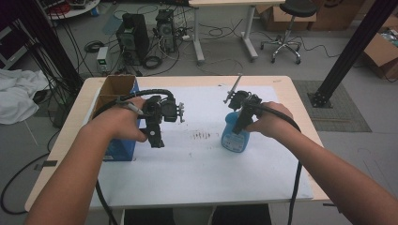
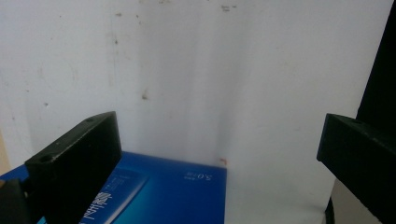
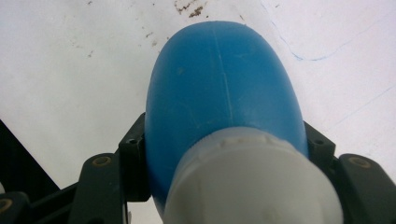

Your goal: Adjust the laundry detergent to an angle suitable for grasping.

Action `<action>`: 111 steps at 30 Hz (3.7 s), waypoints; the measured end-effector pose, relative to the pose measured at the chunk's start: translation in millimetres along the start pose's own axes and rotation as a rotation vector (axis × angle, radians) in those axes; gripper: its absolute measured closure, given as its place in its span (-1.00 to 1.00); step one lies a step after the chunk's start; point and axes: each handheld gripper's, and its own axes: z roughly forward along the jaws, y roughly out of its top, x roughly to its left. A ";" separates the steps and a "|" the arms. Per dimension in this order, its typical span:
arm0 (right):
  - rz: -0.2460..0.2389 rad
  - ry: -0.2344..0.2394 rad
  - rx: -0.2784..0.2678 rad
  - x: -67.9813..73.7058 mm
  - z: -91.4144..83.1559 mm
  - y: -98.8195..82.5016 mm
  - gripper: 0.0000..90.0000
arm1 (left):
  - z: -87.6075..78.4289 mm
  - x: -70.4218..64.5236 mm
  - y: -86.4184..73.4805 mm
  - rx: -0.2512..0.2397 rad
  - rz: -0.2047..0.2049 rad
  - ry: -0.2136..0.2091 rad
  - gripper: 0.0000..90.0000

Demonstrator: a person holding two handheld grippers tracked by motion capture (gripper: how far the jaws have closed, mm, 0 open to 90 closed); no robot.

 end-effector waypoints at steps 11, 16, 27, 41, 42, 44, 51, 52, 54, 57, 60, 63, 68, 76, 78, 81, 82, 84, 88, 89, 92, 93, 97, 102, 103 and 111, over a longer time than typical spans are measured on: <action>-0.004 0.012 -0.008 -4.6 0.9 -0.4 -0.18 | 1.9 1.5 -0.8 0.006 -0.003 -0.005 -0.99; -0.013 0.018 0.007 -5.7 0.8 0.9 -0.18 | 2.4 1.3 -0.5 0.009 0.000 -0.009 -0.99; -0.033 0.013 0.021 -5.7 1.1 3.3 -0.23 | 2.3 1.3 -2.9 0.009 -0.005 -0.009 -0.99; -0.048 0.018 0.006 -9.1 -2.5 4.7 -0.35 | 4.9 2.2 -4.9 0.007 -0.012 -0.017 -0.99; -0.052 0.018 0.006 -9.6 -3.5 5.0 -0.36 | 4.8 2.3 -5.0 0.007 -0.011 -0.017 -0.99; -0.053 0.017 0.005 -9.5 -5.4 5.2 -0.39 | 4.4 2.1 -4.9 0.011 -0.010 -0.018 -0.99; -0.057 0.015 -0.008 -9.5 -11.8 5.5 -0.48 | 3.2 2.0 -6.0 0.010 -0.014 -0.016 -0.99; -0.058 0.013 -0.008 -9.6 -12.8 5.5 -0.50 | 2.9 2.1 -6.1 0.012 -0.013 -0.017 -0.99; -0.058 0.014 -0.010 -9.4 -13.9 5.4 -0.51 | 2.6 2.0 -6.3 0.013 -0.013 -0.015 -0.99; -0.063 0.014 -0.015 -8.9 -15.8 5.3 -0.51 | 3.2 1.8 -6.3 0.010 -0.013 -0.015 -0.99; -0.068 0.013 -0.018 -9.4 -18.1 5.3 -0.51 | 2.8 1.8 -5.7 0.014 -0.014 -0.017 -0.99; -0.069 0.016 -0.019 -9.7 -19.3 5.5 -0.55 | 2.5 1.5 -5.3 0.012 -0.012 -0.017 -0.99; -0.069 0.018 -0.016 -9.1 -21.0 6.1 -0.64 | 3.6 1.5 -3.6 0.021 -0.010 -0.020 -0.99; -0.075 0.020 -0.032 -10.1 -28.5 4.3 -0.69 | 2.4 1.2 -3.2 0.019 -0.010 -0.022 -0.99; -0.074 0.024 -0.037 -10.9 -31.0 4.2 -0.76 | 2.6 1.3 -3.5 0.018 -0.010 -0.025 -1.00; -0.084 0.021 -0.042 -10.5 -32.7 4.2 -0.79 | 2.3 1.1 -3.8 0.019 -0.011 -0.025 -1.00; -0.091 0.021 -0.042 -10.1 -33.7 4.4 -0.80 | 2.2 1.2 -3.9 0.019 -0.009 -0.023 -1.00; -0.096 0.022 -0.040 -9.3 -35.4 4.8 -0.81 | 1.0 1.4 -4.0 0.023 -0.006 -0.020 -1.00; -0.120 0.023 -0.045 -8.0 -41.4 4.3 -0.91 | 0.0 1.9 -4.6 0.025 -0.007 -0.020 -1.00; -0.125 0.021 -0.049 -7.7 -42.6 4.0 -0.92 | 0.3 1.9 -4.9 0.022 -0.010 -0.021 -1.00; -0.133 0.013 -0.055 -7.6 -48.4 2.5 -0.99 | 0.3 2.7 -5.0 0.023 -0.007 -0.022 -1.00; -0.142 0.013 -0.057 -7.8 -50.1 1.7 -1.00 | 0.1 3.0 -4.8 0.029 -0.005 -0.021 -1.00; -0.139 0.003 -0.076 -9.0 -57.1 -1.1 -1.00 | 0.4 3.4 -3.5 0.027 -0.006 -0.022 -1.00; -0.161 -0.011 -0.068 -7.2 -64.1 -6.3 -1.00 | 0.5 3.8 -0.9 0.030 -0.002 -0.026 -1.00; -0.160 -0.012 -0.070 -7.1 -65.2 -7.4 -1.00 | 0.4 4.2 -0.3 0.028 0.002 -0.024 -1.00; -0.193 -0.019 -0.066 -5.2 -81.2 -24.1 -1.00 | -2.2 5.9 3.9 0.038 0.005 -0.031 -1.00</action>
